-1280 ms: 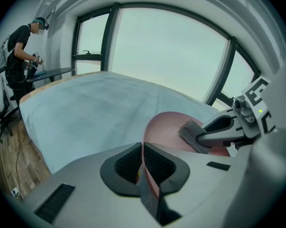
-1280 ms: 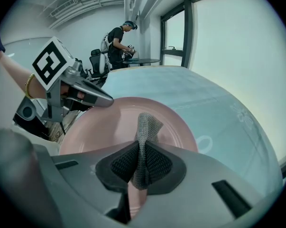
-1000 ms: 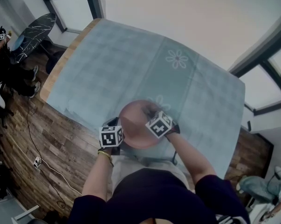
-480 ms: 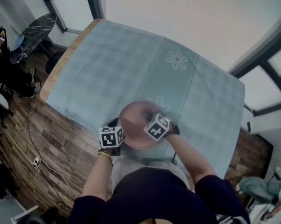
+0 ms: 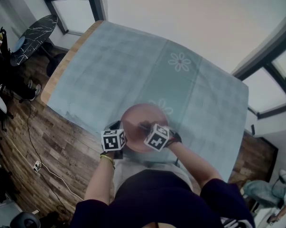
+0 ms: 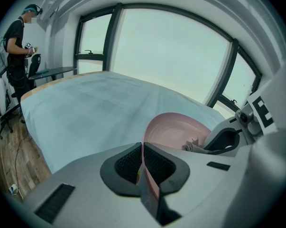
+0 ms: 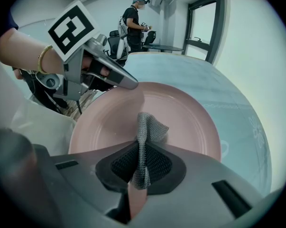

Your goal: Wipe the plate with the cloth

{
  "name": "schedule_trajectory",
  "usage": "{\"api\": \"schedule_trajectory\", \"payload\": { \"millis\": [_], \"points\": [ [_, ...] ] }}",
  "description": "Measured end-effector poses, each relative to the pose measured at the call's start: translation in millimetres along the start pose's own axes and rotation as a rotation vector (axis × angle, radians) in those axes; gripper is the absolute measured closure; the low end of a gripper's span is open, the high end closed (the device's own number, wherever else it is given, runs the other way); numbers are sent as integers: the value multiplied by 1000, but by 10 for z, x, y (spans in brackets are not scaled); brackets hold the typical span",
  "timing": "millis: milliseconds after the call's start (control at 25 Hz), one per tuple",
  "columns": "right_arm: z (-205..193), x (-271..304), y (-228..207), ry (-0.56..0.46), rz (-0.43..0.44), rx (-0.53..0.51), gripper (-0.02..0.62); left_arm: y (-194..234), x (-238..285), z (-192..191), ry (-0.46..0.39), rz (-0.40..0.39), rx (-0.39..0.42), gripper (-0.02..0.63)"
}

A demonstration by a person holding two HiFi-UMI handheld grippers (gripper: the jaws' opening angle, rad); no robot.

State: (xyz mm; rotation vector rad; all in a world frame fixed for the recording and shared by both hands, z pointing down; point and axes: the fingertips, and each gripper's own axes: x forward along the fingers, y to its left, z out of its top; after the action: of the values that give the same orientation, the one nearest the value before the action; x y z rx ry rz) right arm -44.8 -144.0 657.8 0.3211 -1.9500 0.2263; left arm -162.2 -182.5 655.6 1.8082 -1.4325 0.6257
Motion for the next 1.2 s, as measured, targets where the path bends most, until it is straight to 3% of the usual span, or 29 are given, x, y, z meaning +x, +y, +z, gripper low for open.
{"api": "schedule_trajectory", "payload": {
  "millis": [800, 1200],
  "points": [
    [-138, -56, 743, 69, 248, -95, 561, -6, -6, -4, -13, 2, -13, 578],
    [-99, -144, 795, 30, 323, -41, 561, -6, -24, -39, -11, 0, -20, 578]
  ]
}}
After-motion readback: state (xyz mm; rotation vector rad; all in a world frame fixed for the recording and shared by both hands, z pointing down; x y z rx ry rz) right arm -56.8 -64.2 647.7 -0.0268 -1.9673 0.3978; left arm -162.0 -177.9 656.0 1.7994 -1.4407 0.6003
